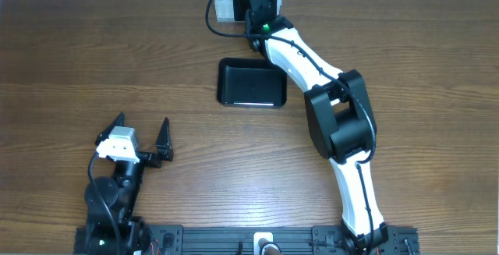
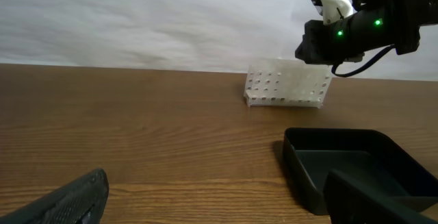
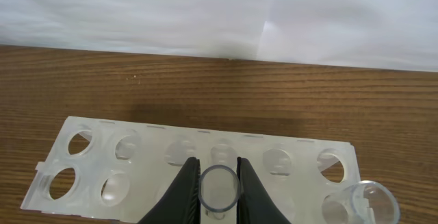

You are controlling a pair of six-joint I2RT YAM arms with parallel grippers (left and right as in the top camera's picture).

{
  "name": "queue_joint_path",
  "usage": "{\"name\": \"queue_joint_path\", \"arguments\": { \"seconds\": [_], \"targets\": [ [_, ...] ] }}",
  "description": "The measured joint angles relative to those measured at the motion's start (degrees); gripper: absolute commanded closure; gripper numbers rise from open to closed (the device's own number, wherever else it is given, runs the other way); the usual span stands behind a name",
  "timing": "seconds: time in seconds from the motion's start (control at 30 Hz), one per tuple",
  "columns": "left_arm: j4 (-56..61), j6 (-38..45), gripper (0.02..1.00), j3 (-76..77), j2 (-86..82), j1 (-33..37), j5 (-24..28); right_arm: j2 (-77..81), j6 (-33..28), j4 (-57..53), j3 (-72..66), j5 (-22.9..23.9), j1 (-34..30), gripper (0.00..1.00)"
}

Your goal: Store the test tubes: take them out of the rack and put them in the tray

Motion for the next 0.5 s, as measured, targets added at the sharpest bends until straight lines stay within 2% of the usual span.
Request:
{"name": "queue_joint_path", "arguments": {
  "seconds": [0.5],
  "targets": [
    [0.0, 0.0, 0.018, 0.0, 0.0, 0.0, 0.0, -2.67, -2.05, -0.44, 0.0, 0.22, 0.02, 0.915]
  ]
}}
